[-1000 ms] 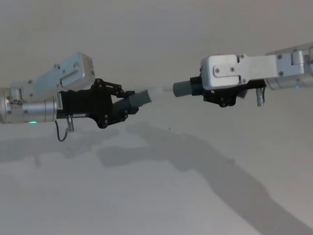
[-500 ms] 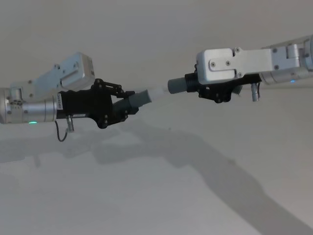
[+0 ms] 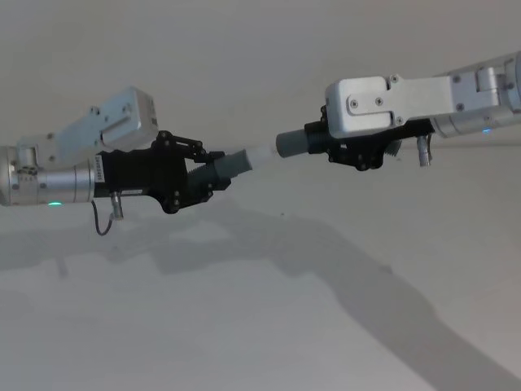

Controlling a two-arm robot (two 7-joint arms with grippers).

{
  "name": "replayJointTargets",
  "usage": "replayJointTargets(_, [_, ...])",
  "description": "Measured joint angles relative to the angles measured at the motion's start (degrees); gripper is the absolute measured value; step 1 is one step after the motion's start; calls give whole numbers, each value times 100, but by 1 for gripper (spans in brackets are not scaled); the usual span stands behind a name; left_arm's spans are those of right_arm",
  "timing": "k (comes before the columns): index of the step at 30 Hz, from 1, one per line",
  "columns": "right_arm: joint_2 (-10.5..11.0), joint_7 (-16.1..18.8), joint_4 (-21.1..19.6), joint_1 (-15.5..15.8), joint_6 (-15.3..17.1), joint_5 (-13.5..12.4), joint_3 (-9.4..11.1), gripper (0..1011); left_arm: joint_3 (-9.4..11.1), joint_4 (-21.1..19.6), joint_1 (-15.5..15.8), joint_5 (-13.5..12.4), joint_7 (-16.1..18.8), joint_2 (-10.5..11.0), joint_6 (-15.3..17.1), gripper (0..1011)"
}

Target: Use both hands to pick up one end of the pipe from the table, align the ends, and insert them.

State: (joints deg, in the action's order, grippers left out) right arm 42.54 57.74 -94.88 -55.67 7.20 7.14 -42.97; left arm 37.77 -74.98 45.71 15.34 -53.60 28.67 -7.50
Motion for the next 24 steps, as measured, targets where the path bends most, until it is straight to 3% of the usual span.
replayJointTargets(24, [-26,96,49,-89,-148,-264,-84,224,0,0,0,-3,0,4,1,336])
